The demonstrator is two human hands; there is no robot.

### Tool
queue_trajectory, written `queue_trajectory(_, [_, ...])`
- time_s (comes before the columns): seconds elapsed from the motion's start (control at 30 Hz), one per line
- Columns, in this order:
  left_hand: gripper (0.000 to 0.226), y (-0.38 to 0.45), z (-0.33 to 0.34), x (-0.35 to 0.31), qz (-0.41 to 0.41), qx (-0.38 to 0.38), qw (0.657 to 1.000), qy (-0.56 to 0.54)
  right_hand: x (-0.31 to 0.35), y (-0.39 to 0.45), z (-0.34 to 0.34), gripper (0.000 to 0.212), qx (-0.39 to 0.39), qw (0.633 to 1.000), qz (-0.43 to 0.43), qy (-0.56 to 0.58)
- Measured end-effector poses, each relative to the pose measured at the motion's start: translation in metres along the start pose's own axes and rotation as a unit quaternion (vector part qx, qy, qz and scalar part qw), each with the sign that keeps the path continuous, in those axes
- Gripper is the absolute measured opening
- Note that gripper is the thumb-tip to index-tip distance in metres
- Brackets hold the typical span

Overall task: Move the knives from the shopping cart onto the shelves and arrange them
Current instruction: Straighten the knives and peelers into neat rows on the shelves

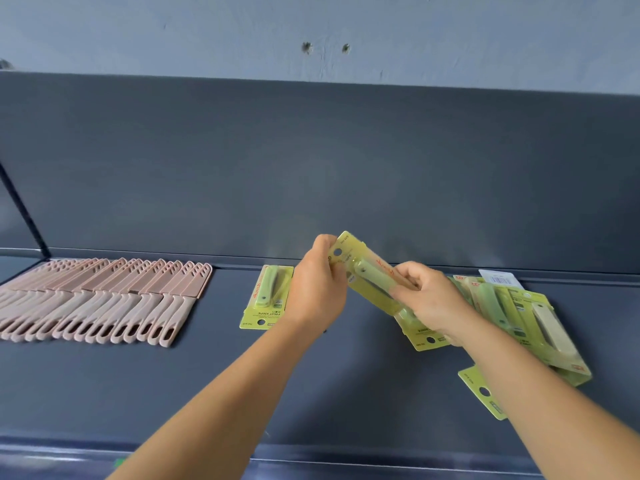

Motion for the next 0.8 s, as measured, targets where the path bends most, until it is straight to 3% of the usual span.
queue_trajectory(0.07, [0.045, -0.004, -0.003, -0.003, 0.062, -0.023, 0.996, 0.062, 0.003, 0.002, -0.007, 0.018, -0.009, 1.0, -0.009, -0.017])
queue_trajectory(0.13, [0.057, -0.004, -0.003, -0.009, 0.173, -0.048, 0.967, 0.183, 0.01, 0.003, -0.012, 0.02, -0.003, 0.997, -0.025, -0.076])
queue_trajectory(0.2, [0.046, -0.003, 0.002, -0.018, 0.254, -0.035, 0.922, 0.29, 0.021, 0.004, -0.013, 0.021, 0.018, 0.99, -0.052, -0.132])
queue_trajectory(0.23, [0.037, -0.002, 0.004, -0.024, 0.255, 0.006, 0.908, 0.332, 0.027, 0.005, -0.013, 0.022, 0.024, 0.987, -0.07, -0.139])
queue_trajectory(0.33, [0.038, 0.0, 0.008, -0.02, 0.132, 0.118, 0.934, 0.31, 0.038, 0.007, -0.015, 0.036, -0.019, 0.989, -0.102, -0.109])
queue_trajectory(0.4, [0.044, -0.002, 0.008, -0.012, 0.068, 0.12, 0.959, 0.246, 0.031, 0.01, -0.019, 0.048, -0.061, 0.99, -0.068, -0.107])
queue_trajectory(0.47, [0.045, -0.01, 0.012, -0.007, 0.042, 0.12, 0.972, 0.199, 0.018, 0.009, -0.019, 0.047, -0.057, 0.984, -0.013, -0.17])
queue_trajectory(0.6, [0.053, -0.018, 0.028, 0.007, -0.01, 0.141, 0.966, 0.215, -0.003, 0.0, -0.002, 0.036, 0.044, 0.943, 0.056, -0.326])
queue_trajectory(0.7, [0.053, -0.02, 0.036, 0.009, -0.019, 0.152, 0.957, 0.248, -0.011, -0.004, 0.013, 0.02, 0.072, 0.924, 0.047, -0.373])
queue_trajectory(0.8, [0.048, -0.025, 0.04, 0.011, -0.006, 0.183, 0.929, 0.322, -0.01, -0.006, 0.019, 0.018, 0.087, 0.925, 0.034, -0.368])
Point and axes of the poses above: each hand's wrist, its own y-axis towards the middle knuckle, its own z-axis out of the palm, x = y × z, the point moved 5 cm from there along y, towards the middle knuckle, and after that the axes turned 4 degrees about z, right-handed, at the moved point
